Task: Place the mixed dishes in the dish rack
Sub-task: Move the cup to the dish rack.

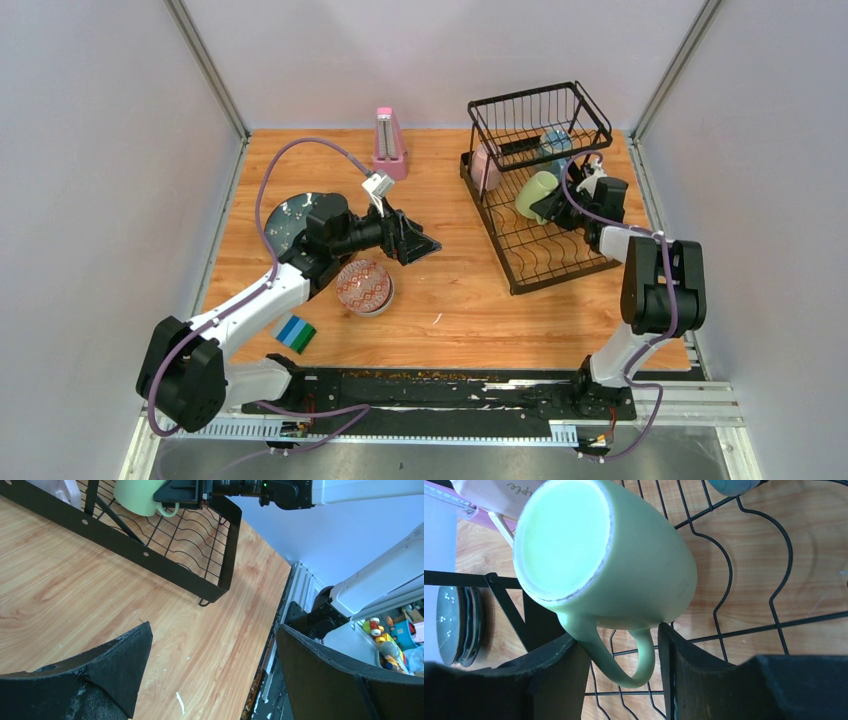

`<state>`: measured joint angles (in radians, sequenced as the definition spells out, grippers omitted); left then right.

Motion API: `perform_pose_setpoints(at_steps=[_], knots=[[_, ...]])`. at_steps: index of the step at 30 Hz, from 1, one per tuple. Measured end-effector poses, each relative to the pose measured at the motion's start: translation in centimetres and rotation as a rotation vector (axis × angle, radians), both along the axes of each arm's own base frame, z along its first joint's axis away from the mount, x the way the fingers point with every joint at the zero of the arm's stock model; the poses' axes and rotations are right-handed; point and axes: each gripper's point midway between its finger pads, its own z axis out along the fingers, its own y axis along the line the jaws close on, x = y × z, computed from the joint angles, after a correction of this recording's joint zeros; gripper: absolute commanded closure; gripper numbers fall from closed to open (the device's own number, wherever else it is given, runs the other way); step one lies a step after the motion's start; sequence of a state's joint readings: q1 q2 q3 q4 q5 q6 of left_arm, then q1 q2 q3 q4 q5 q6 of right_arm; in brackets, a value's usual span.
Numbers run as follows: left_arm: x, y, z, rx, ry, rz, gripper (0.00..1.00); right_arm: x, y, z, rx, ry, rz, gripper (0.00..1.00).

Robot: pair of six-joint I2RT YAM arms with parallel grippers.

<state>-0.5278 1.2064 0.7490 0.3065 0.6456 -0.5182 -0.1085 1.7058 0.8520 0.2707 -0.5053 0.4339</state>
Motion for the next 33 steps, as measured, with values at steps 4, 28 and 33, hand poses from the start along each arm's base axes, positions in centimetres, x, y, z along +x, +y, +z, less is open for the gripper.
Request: perform_pose_setpoints(at_steps=[4,28,33], knots=[[0.0,0.0,0.0,0.000,0.000,0.000,0.00,0.9,0.3,0.0,0.027,-0.001,0.040,0.48],[0.3,-0.6,-1.4,0.013,0.059,-0.020,0.00,2.6,1.0,0.0,-0.064,-0.015,-0.034,0.24],[0.2,-0.6,-1.4,0.013,0.060,-0.023,0.00,2.5,0.8,0.3,-0.059,-0.014,-0.054,0.24]])
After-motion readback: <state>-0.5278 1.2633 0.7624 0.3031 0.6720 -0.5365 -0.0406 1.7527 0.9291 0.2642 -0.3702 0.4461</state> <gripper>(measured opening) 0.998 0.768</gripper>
